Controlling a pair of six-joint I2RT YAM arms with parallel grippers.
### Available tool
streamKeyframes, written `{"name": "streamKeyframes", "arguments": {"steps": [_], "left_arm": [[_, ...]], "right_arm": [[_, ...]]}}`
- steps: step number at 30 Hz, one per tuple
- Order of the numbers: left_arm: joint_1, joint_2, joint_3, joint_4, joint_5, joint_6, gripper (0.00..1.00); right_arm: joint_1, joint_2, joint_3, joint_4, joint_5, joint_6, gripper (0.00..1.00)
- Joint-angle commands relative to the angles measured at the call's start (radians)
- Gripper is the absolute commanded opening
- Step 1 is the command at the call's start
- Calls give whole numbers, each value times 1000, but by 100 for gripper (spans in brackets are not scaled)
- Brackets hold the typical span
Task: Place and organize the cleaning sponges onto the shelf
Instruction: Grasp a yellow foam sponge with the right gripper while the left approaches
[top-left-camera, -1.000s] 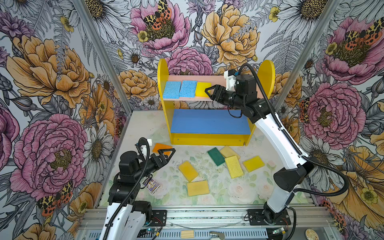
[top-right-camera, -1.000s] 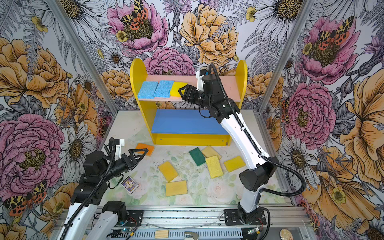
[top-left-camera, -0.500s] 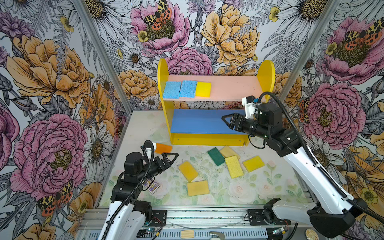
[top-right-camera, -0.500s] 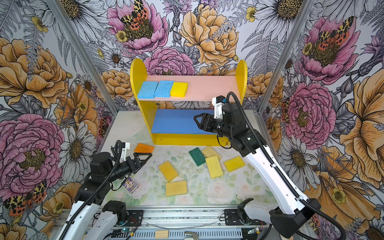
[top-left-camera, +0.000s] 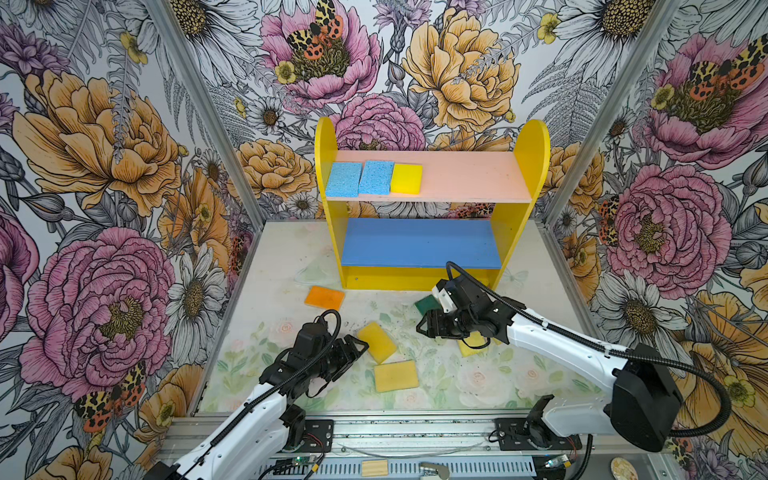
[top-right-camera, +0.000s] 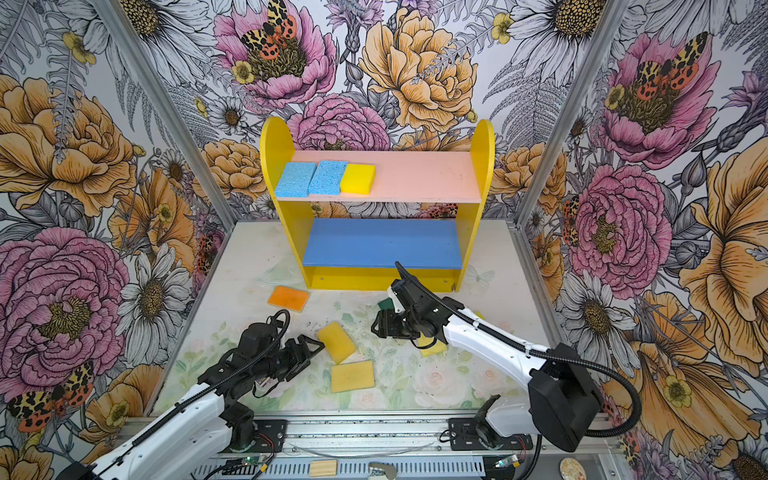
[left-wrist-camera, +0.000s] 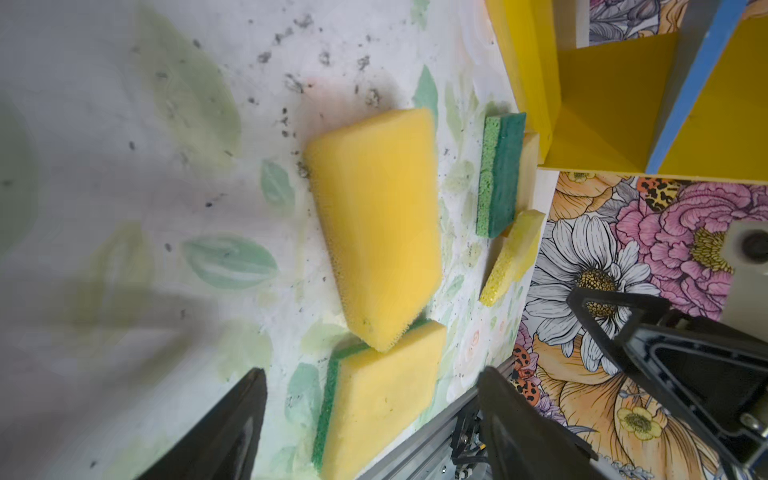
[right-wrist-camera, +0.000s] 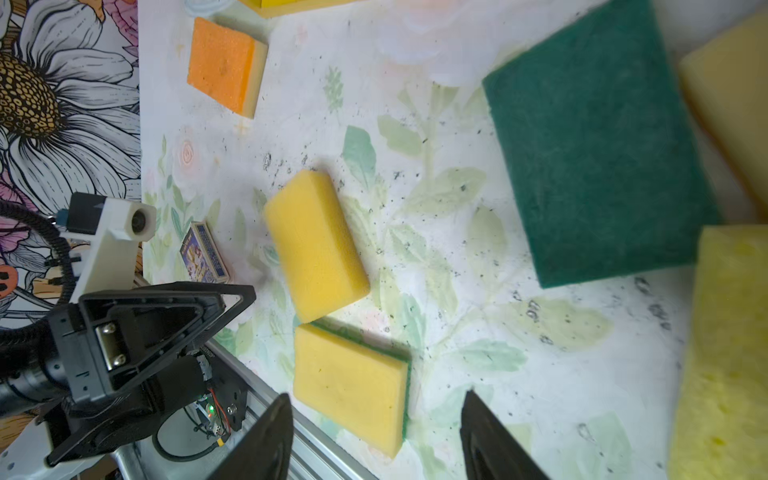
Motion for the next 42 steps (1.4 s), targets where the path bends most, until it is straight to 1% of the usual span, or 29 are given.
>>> {"name": "streamKeyframes", "arguments": {"steps": [1,4,7,10,11,13,14,17,20,23,25,28,31,33,35,37,38,42], "left_arm": [[-6,49,-5,188,-34,-51,73],[-3,134,-4,249,-29,-50,68],[1,229,0,320,-12,-49,66],[3,306,22,345,-14,-29,63],[4,333,33,343,-15,-18,57],[8,380,52,340,-14,2,53],[10,402,61,339,-13,9,48],[13,455,84,341,-13,27,39],[14,500,104,349,-9,41,24],[17,537,121,352,7,55,12],[22,548,129,355,19,65,8],[41,549,143,358,68,87,5],[63,528,193,329,152,139,5],[64,520,263,246,209,220,5],[48,520,354,104,244,339,5],[34,519,415,-23,233,420,5],[32,517,429,-54,236,440,5],[35,494,433,-62,244,435,5]], "right_arm": [[11,44,27,113,-54,-7,65],[11,68,30,125,-56,-10,65],[11,69,26,135,-53,-13,65],[11,60,17,137,-45,-13,65],[11,55,16,138,-41,-12,66],[11,48,10,137,-35,-9,66],[11,43,7,138,-32,-8,66],[11,34,-1,138,-24,-3,66],[11,31,-4,144,-17,4,66],[11,31,-5,149,-17,11,66],[11,31,-4,150,-19,11,67],[11,32,0,149,-32,-7,69],[8,38,18,144,-98,-58,70],[6,39,29,140,-140,-83,70],[5,34,42,129,-165,-101,70],[5,28,52,106,-160,-110,70],[5,25,55,101,-156,-112,70],[8,26,53,100,-154,-96,69]]}}
